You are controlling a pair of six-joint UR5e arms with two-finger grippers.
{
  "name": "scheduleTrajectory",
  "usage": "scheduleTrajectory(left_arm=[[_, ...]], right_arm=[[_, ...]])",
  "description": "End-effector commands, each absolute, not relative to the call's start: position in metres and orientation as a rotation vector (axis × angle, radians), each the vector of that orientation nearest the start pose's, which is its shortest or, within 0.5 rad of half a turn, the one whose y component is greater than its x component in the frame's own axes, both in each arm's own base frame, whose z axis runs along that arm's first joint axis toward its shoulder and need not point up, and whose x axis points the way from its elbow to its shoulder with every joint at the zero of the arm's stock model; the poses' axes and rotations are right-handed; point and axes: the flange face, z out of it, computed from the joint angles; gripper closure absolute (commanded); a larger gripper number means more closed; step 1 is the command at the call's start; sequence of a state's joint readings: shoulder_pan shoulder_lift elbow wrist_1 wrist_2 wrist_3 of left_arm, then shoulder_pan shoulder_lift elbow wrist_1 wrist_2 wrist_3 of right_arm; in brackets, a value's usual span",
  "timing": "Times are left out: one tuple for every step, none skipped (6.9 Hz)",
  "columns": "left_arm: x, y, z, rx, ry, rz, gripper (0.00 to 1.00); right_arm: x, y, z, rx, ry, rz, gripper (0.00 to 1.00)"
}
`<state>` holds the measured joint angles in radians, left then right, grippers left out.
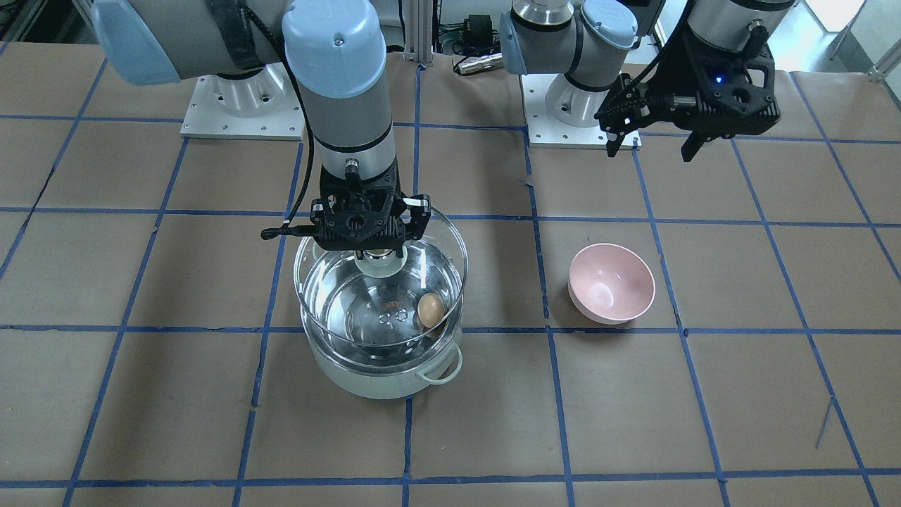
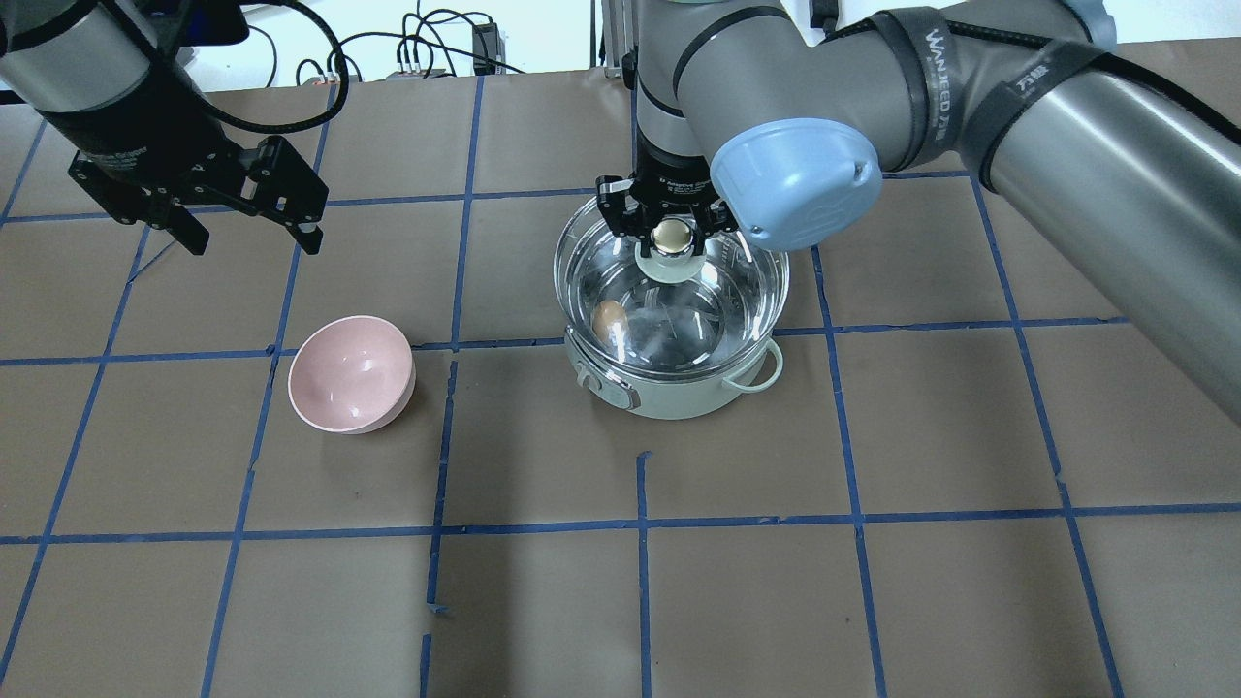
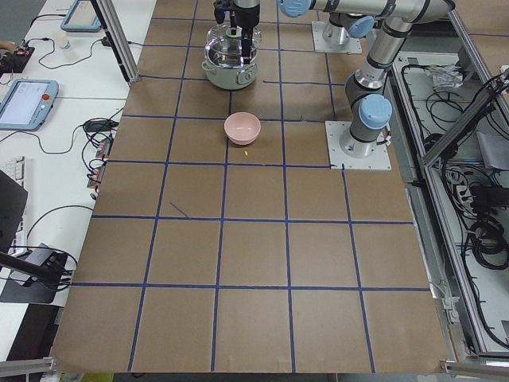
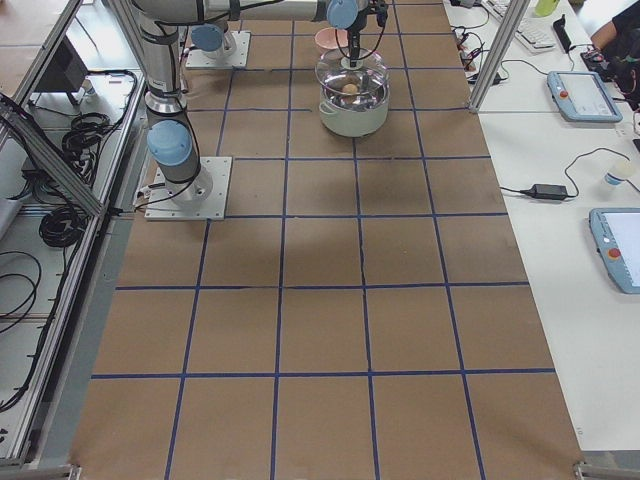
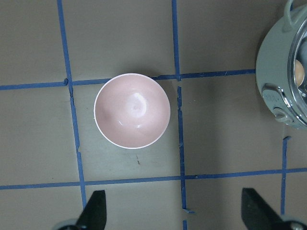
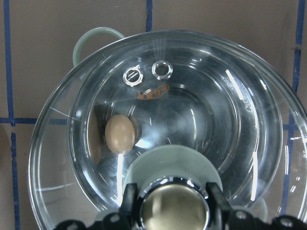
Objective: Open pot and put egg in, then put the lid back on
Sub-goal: 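Lower the glass lid onto the pot with the right gripper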
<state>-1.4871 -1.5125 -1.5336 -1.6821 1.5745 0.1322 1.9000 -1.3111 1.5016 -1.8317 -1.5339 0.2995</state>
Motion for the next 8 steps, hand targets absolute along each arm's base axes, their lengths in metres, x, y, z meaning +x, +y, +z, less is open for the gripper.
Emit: scheduleTrajectory(left_arm=[[-0.094,-0.473,0.523,0.075,3.139,0.027,0.0],[-0.094,-0.473,0.523,0.075,3.139,0.027,0.0],[-0.094,-0.473,0.523,0.072,3.139,0.027,0.0],[-0.094,-0.473,0.523,0.072,3.141,0.027,0.0],[-0.094,-0.473,0.523,0.072,3.141,0.027,0.0],[-0.094,-0.473,0.522,0.07,3.141,0.029,0.0],[-0.094,-0.473,0.522,0.07,3.141,0.027,0.0],[-0.094,-0.474,0.521,0.07,3.141,0.031,0.0]], right_arm=[[0.326,-0.524,0.404,-0.077,3.087,-0.081,0.85],[0.324,-0.524,0.404,-0.077,3.095,-0.083,0.85],[0.319,-0.526,0.404,-0.101,3.098,-0.086,0.85],[0.315,-0.528,0.403,-0.117,3.1,-0.085,0.85],[0.315,-0.528,0.404,-0.115,3.098,-0.088,0.83],[0.315,-0.528,0.404,-0.111,3.097,-0.088,0.83],[0.315,-0.528,0.403,-0.115,3.098,-0.086,0.73],[0.316,-0.531,0.404,-0.106,3.093,-0.12,0.51]])
